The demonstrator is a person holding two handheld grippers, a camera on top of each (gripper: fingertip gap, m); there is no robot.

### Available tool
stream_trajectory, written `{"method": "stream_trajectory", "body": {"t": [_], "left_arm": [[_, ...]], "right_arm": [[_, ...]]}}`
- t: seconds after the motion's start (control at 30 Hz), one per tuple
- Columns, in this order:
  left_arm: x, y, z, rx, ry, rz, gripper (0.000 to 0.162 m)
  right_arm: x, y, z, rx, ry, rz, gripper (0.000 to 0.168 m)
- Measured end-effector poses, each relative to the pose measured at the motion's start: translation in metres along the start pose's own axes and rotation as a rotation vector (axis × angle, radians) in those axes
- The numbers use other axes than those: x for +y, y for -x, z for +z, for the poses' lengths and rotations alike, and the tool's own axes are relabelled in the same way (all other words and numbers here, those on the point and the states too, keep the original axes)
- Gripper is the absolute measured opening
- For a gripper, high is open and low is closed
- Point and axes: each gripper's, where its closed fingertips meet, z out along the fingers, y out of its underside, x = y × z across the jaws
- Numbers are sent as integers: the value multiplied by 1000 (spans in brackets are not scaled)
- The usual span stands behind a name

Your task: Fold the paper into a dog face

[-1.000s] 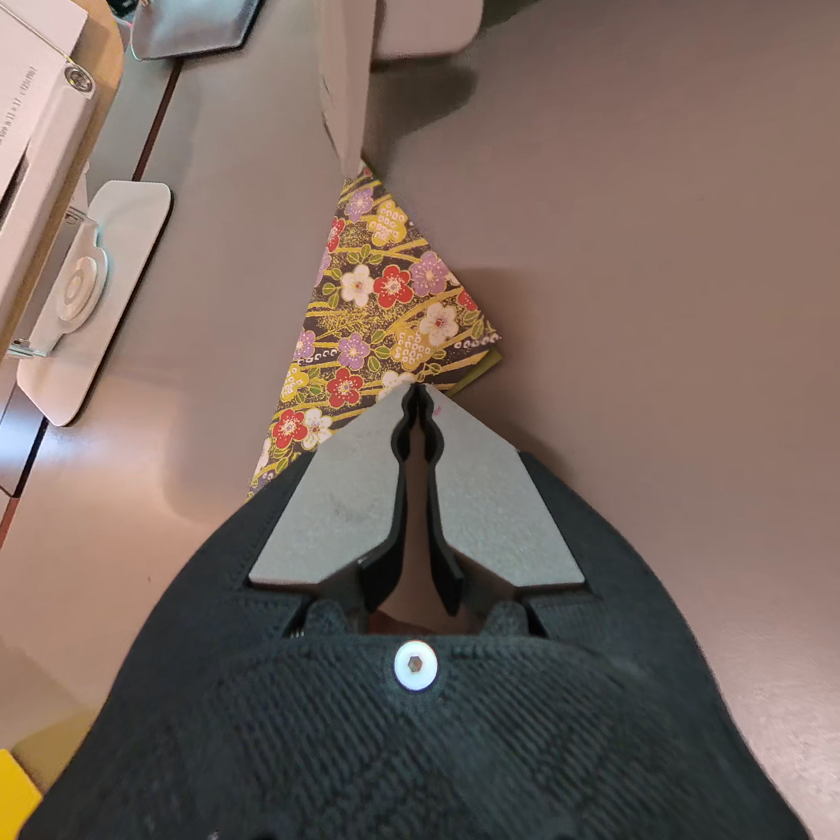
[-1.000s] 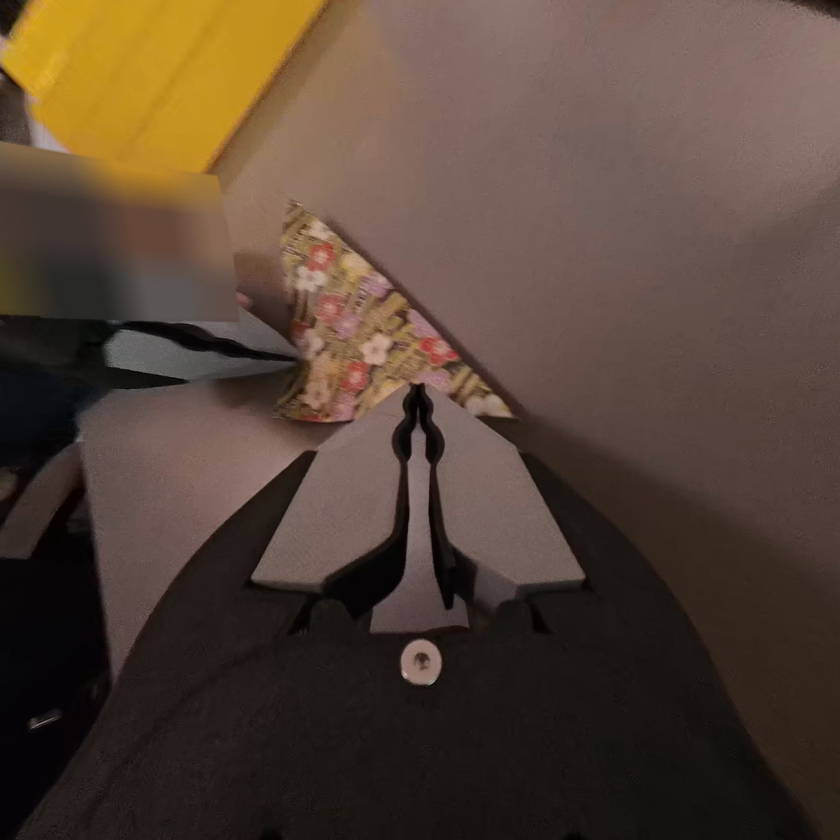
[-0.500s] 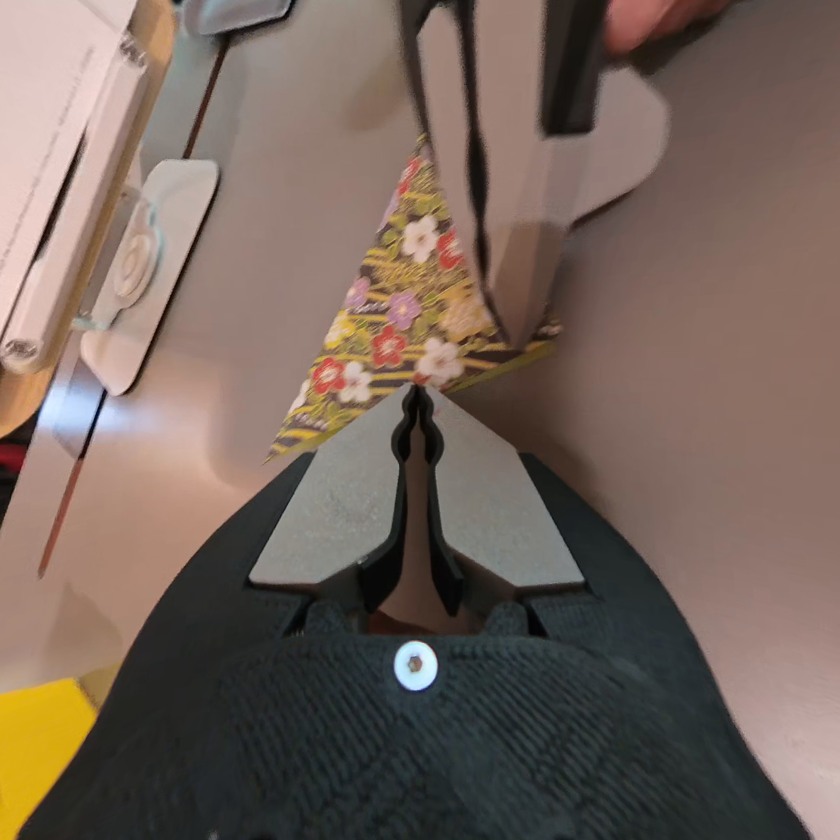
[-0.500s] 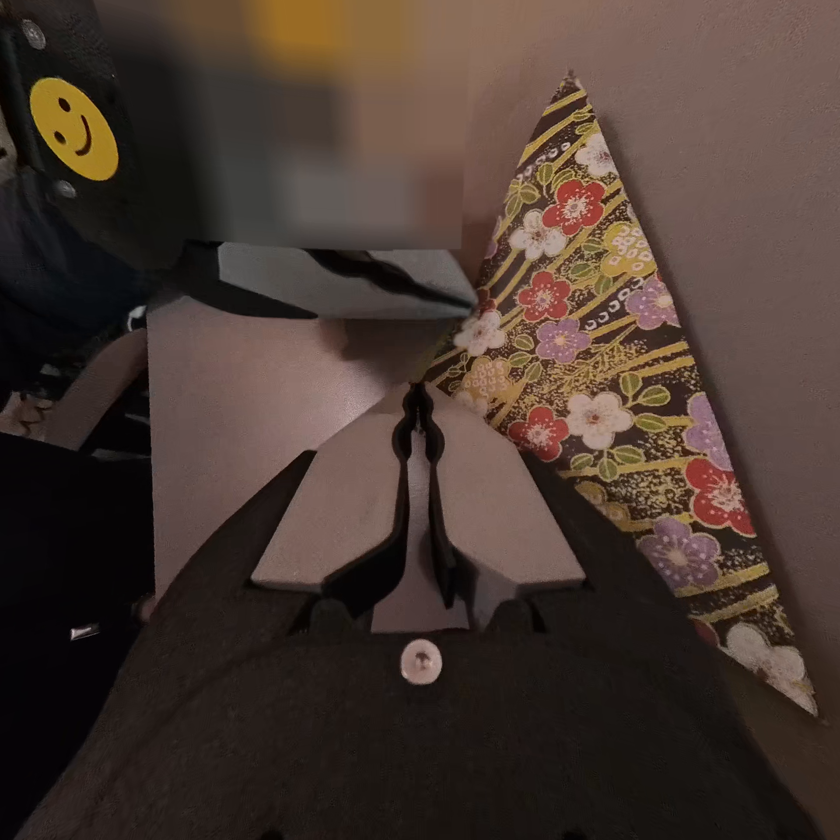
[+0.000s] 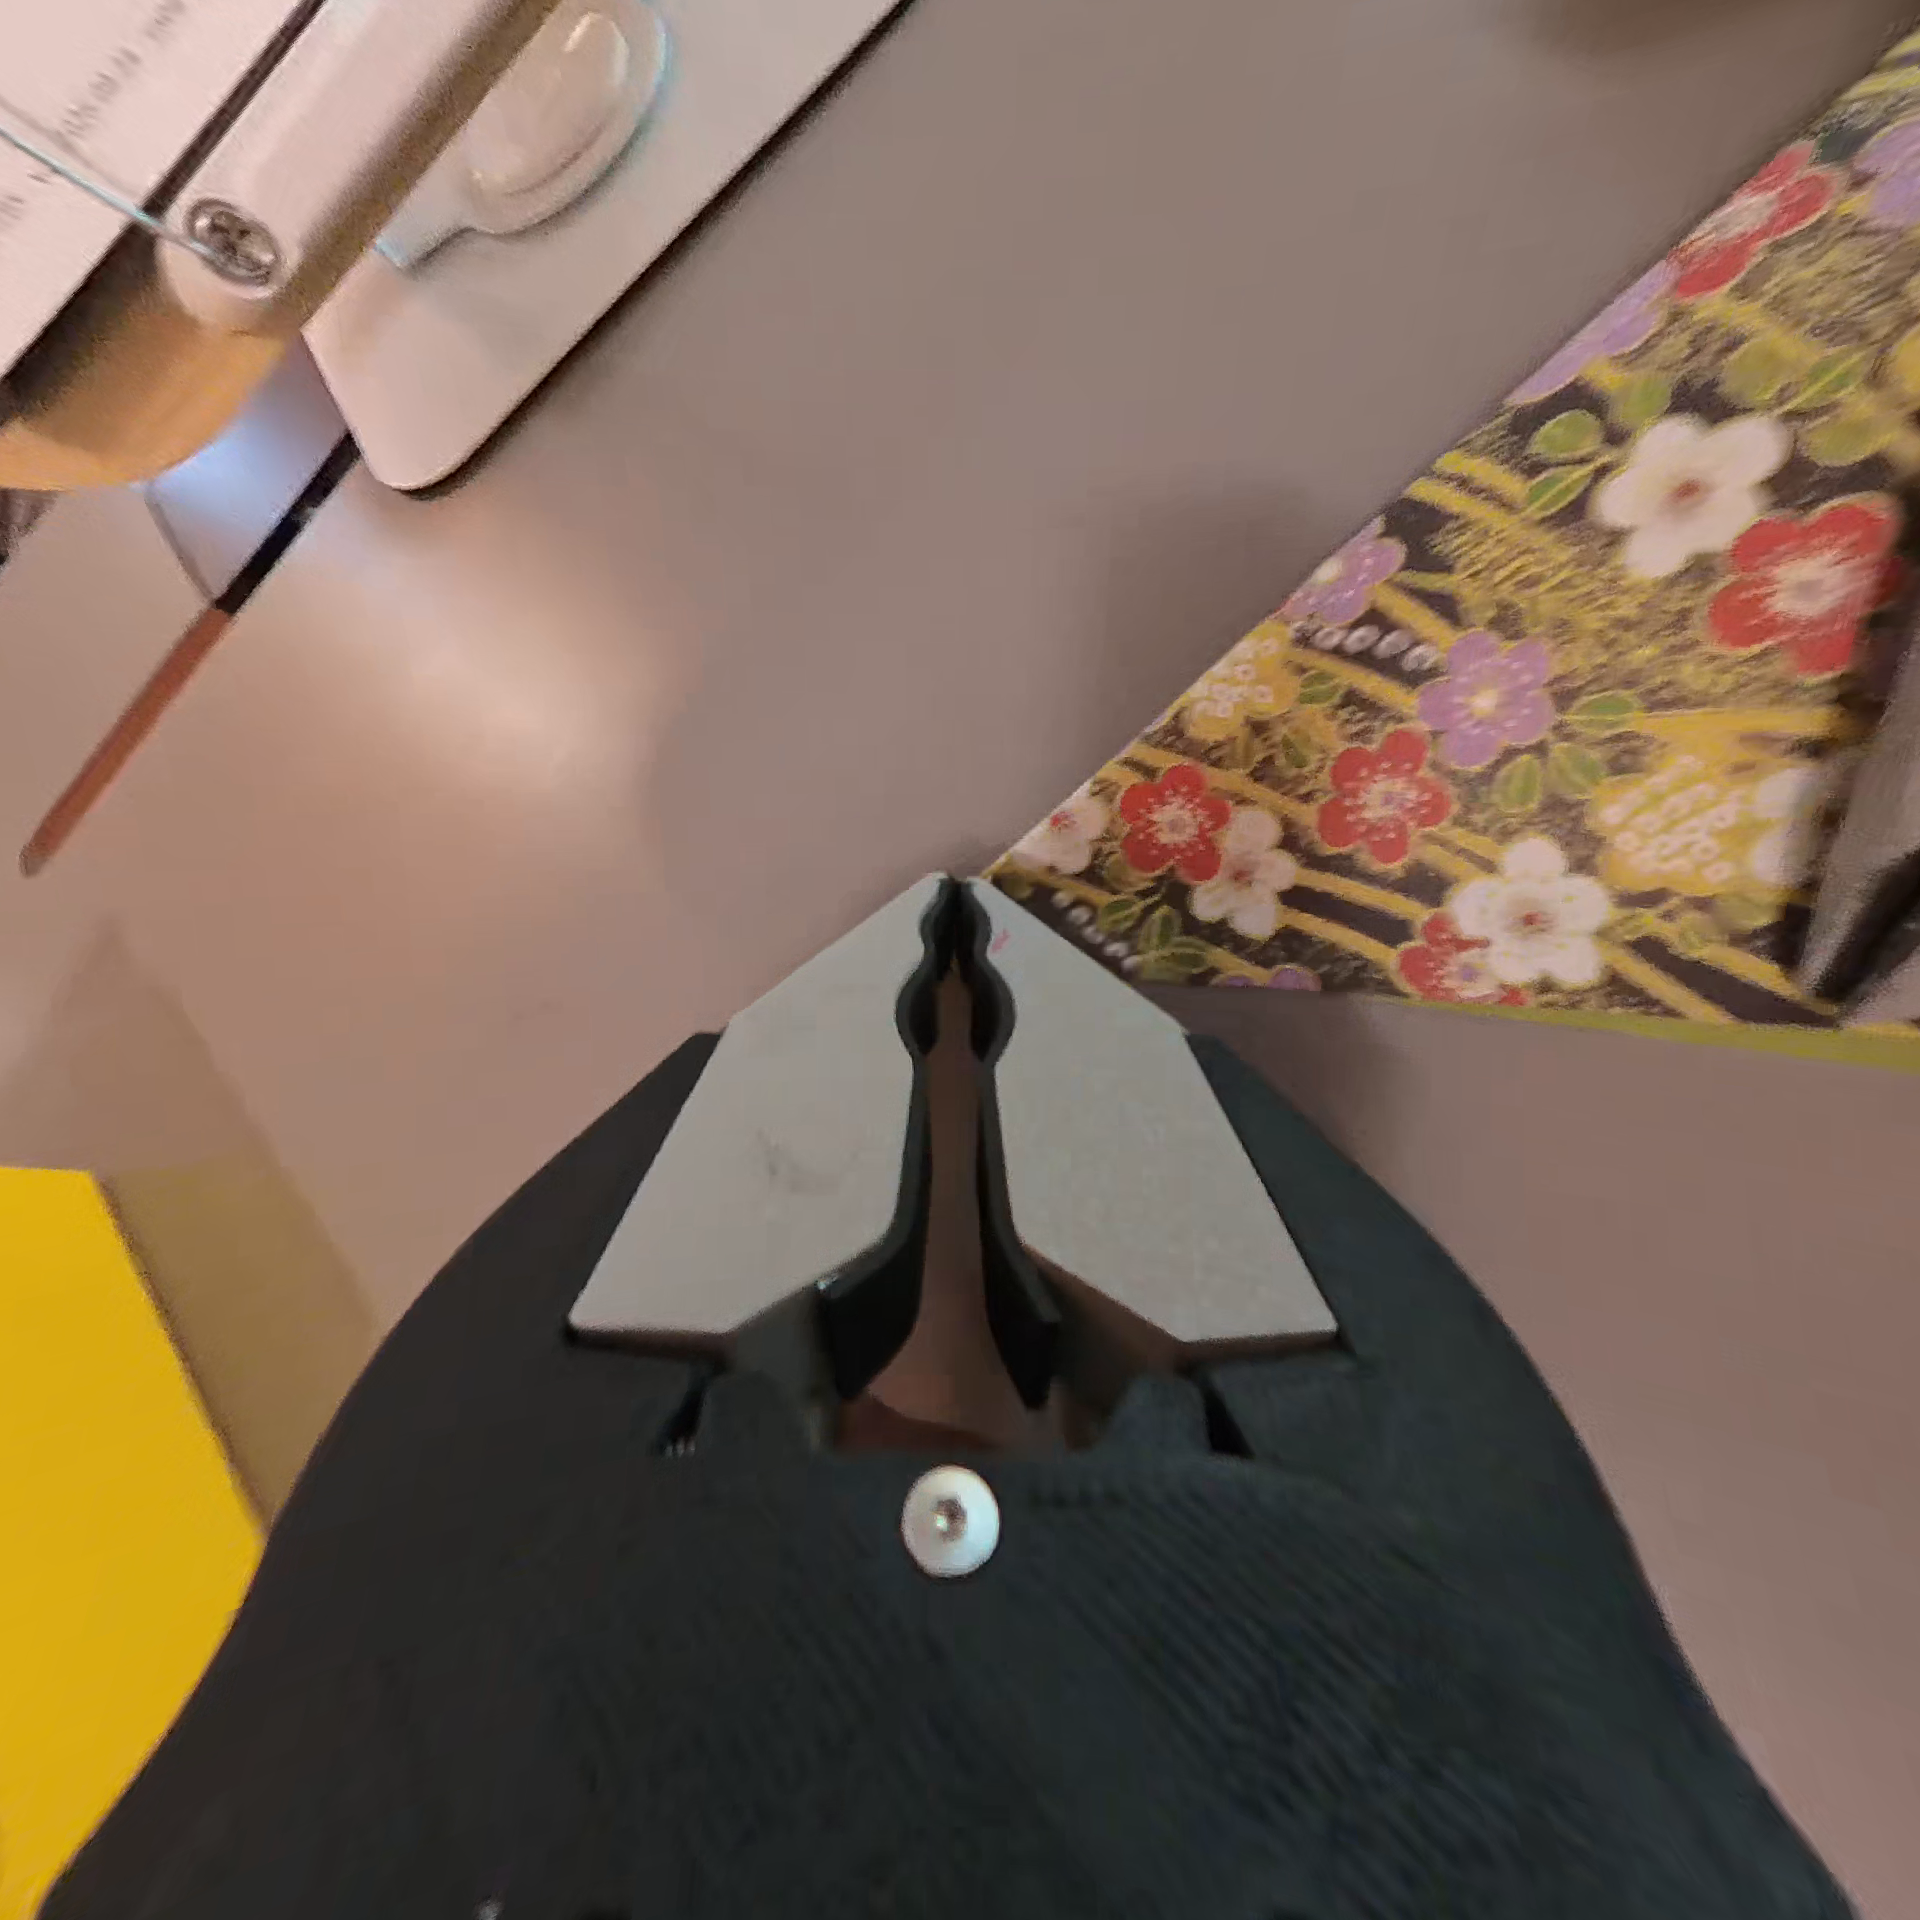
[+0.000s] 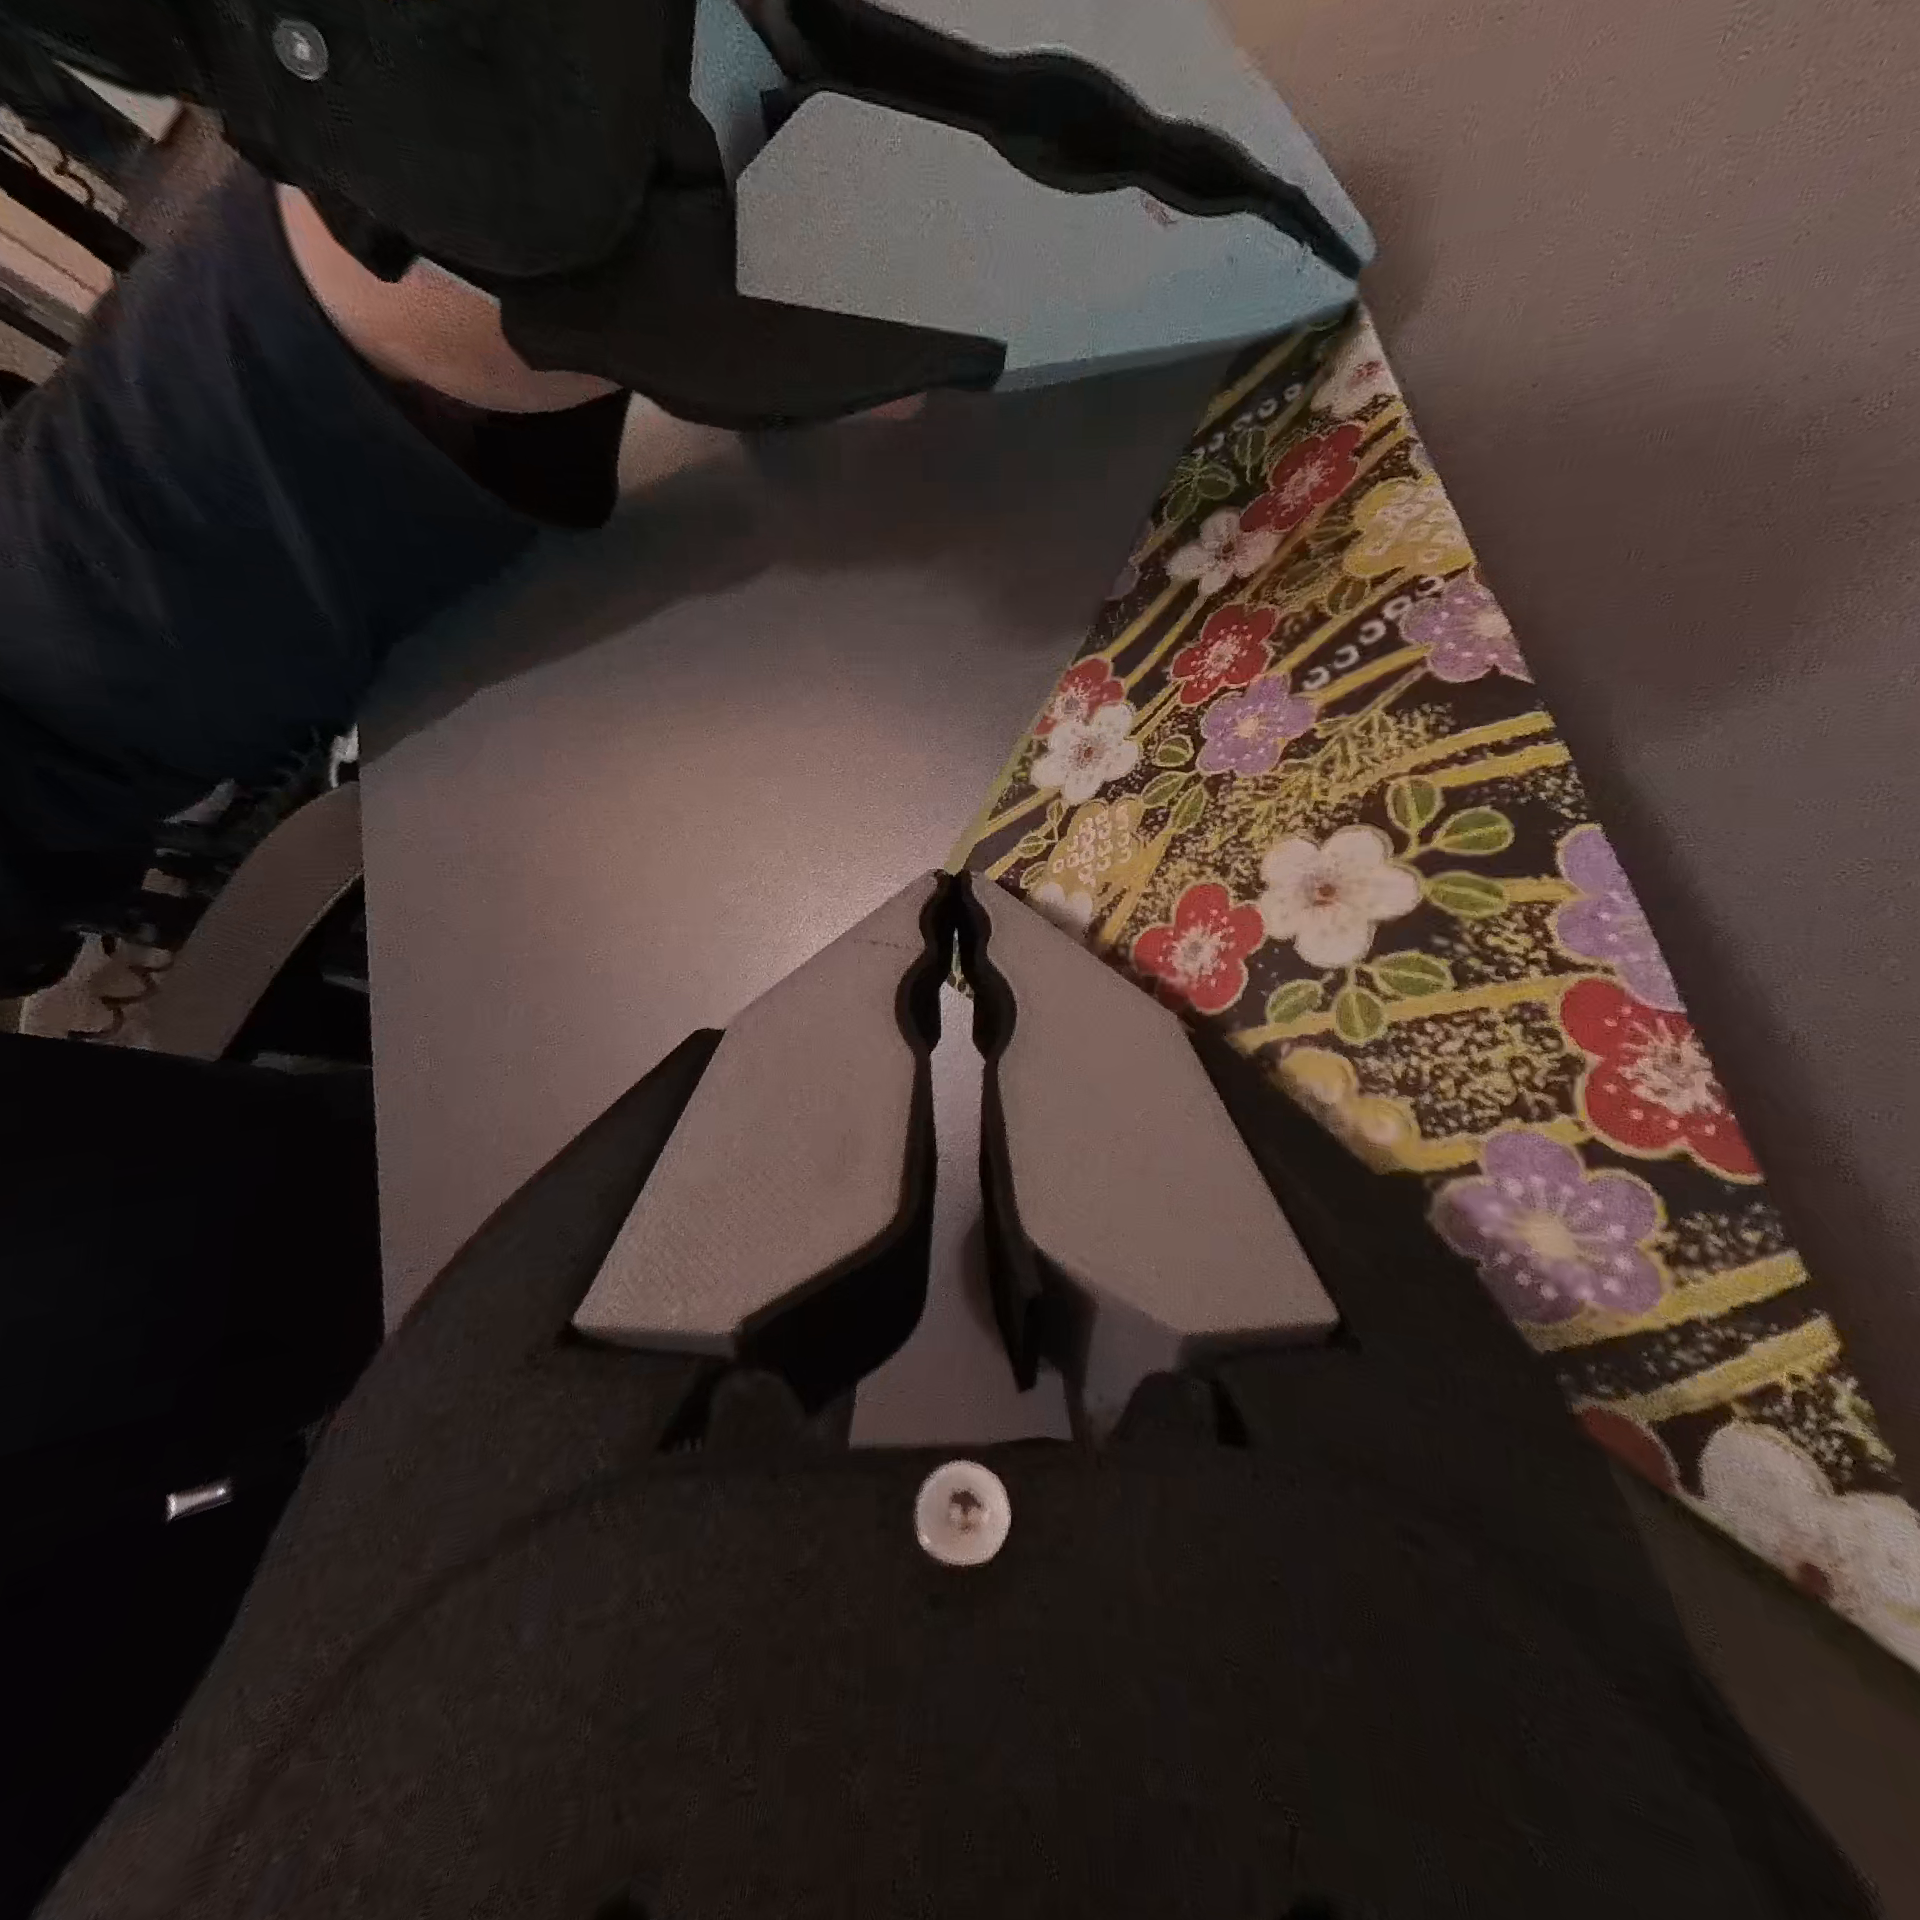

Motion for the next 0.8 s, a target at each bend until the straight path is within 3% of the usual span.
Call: {"method": "stream_trajectory", "body": {"t": [0.03, 0.53, 0.7, 0.8], "left_arm": [[2, 5, 0, -31, 1, 26, 0], [8, 30, -5, -333, 21, 222, 0], [-15, 44, -31, -346, -161, 62, 0], [-47, 16, -51, -166, -365, 8, 0]], "right_arm": [[0, 0, 0, -2, -1, 4, 0], [-2, 1, -5, -13, -32, -4, 0], [-26, 2, -30, -6, -176, -37, 0], [-29, -7, -39, 24, -213, -14, 0]]}}
